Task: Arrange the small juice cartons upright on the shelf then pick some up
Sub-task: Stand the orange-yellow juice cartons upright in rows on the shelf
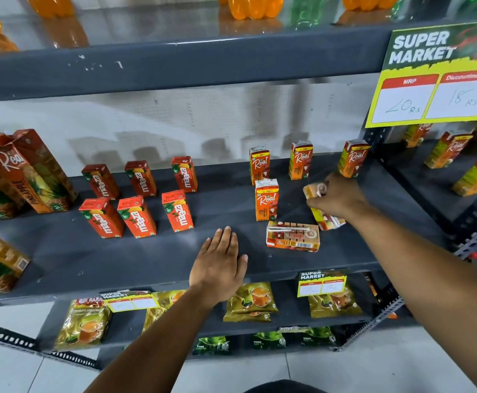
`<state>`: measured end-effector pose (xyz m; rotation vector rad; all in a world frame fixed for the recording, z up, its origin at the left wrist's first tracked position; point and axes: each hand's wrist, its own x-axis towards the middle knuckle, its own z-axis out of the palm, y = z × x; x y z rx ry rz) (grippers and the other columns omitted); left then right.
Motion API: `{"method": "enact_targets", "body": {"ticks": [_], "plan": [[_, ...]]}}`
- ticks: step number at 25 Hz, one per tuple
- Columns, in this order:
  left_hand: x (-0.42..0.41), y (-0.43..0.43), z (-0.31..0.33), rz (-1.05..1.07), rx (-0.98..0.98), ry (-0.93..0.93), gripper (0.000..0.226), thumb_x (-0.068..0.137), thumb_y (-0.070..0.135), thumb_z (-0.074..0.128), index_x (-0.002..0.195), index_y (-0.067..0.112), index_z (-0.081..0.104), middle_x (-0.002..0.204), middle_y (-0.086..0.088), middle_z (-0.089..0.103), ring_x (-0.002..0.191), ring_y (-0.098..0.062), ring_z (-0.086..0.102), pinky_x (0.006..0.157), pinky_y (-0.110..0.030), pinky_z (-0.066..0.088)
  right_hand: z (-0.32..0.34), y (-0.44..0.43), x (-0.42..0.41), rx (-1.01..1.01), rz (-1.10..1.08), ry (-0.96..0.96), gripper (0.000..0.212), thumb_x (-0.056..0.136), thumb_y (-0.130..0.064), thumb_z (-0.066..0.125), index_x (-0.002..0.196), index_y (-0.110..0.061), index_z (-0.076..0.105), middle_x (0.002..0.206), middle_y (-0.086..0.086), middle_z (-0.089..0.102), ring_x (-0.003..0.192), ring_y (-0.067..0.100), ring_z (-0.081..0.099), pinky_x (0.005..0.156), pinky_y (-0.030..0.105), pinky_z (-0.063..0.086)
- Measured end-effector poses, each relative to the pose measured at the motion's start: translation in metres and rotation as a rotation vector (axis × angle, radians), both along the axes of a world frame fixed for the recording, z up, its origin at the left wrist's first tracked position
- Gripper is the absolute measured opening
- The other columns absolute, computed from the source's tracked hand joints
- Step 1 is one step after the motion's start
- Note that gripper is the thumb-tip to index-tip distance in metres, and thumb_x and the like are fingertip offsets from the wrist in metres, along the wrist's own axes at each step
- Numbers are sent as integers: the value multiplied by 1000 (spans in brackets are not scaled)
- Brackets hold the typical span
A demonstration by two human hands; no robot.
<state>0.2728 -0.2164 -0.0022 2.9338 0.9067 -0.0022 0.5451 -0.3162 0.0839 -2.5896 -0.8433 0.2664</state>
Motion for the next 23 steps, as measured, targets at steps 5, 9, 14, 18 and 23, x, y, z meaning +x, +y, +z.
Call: {"method": "enact_targets", "body": {"ticks": [5,9,14,18,23], "plan": [[0,-2,0,7,6,-20,80,87,53,-5,151,9,13,162,-7,7,148,-21,1,120,-37,4,-12,-11,-18,457,-84,4,64,69,-31,85,119,-11,51,115,11,67,106,29,65,82,35,53],[1,-3,-1,9,5,-31,83,84,54,-7,151,9,14,162,-7,9,148,-21,3,119,-37,4,-21,-12,-17,494,-56,23,64,71,-26,84,122,-12,47,120,12,66,110,30,64,88,39,54],[1,-3,1,19,6,-27,78,88,53,-4,151,10,12,162,-6,7,148,-21,1,119,-36,2,-45,-13,-12,263,-2,56,52,73,-25,78,116,-11,52,119,13,66,110,34,62,83,37,51],[2,-3,1,21,8,-11,76,89,52,-3,151,10,11,162,-7,6,148,-21,1,119,-36,2,-22,-19,12,144,142,-193,38,73,-11,73,109,-12,59,107,14,68,101,38,62,79,41,55],[2,-2,0,14,29,24,73,92,52,-2,151,10,9,162,-6,3,148,-21,0,119,-37,2,12,-22,46,-73,733,-1097,34,68,-1,66,101,-8,67,108,16,67,105,39,59,73,46,53]]}}
